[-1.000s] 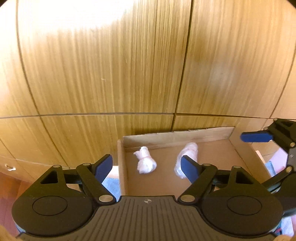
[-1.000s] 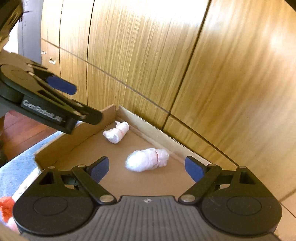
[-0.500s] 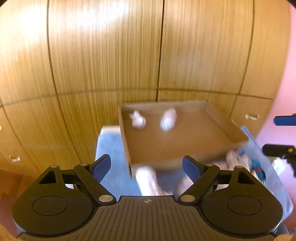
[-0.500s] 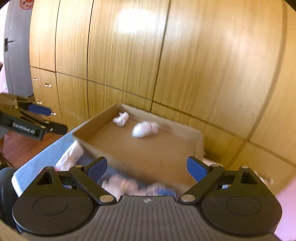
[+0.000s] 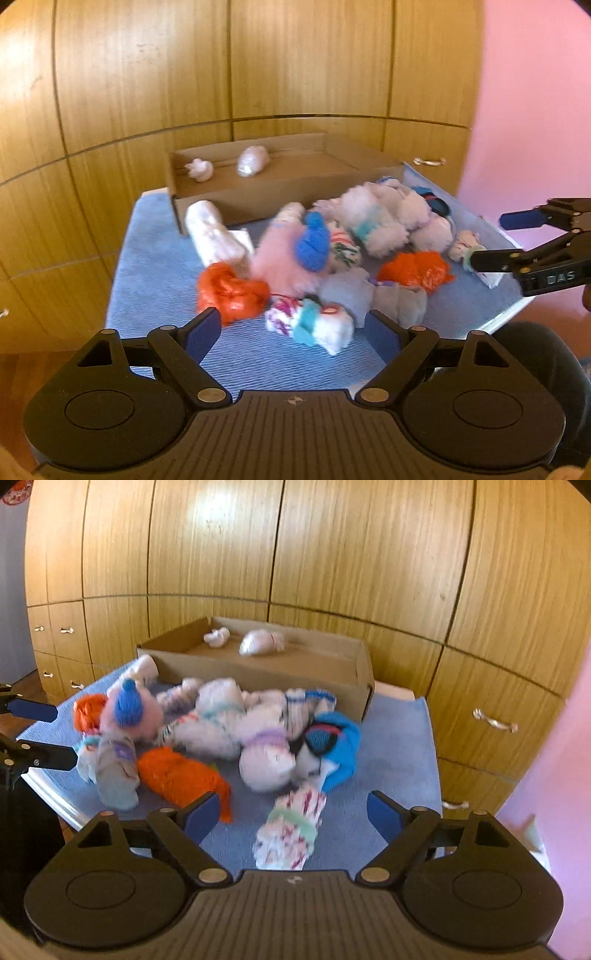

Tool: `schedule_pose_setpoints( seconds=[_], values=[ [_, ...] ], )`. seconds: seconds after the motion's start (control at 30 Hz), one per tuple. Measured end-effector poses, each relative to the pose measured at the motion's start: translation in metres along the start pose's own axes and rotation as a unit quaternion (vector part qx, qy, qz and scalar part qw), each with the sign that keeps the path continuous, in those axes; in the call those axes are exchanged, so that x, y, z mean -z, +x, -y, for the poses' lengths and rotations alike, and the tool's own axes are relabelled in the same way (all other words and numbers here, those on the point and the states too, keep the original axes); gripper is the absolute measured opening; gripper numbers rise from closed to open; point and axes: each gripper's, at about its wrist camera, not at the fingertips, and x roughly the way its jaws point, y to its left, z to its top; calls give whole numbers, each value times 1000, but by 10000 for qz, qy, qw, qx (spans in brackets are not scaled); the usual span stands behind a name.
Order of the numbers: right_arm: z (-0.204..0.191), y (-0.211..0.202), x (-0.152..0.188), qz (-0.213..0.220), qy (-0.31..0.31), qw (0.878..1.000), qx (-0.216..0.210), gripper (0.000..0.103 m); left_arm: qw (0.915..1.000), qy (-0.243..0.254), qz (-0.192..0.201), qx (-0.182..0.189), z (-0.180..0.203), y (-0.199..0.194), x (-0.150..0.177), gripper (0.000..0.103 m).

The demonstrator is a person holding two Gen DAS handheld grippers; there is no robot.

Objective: Organize objects
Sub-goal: 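Grasp a pink-teal sock roll with the left tool while the right tool grasps a pink-striped sock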

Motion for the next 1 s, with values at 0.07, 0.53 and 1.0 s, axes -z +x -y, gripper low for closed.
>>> schedule_pose_setpoints(
  seconds=[0.07, 0.53, 1.0],
  values=[
    [-3, -2, 6, 27, 98, 9999, 9, 79, 9999, 117, 13, 12, 4, 1, 1, 88],
    [-2, 8, 25, -54, 395, 9991, 106, 65, 9995, 162, -213, 162, 0, 29, 11, 82],
    [-3, 8, 24, -54, 426, 9991, 19, 26, 9989, 138, -85, 450, -2, 30, 11, 58]
  ],
)
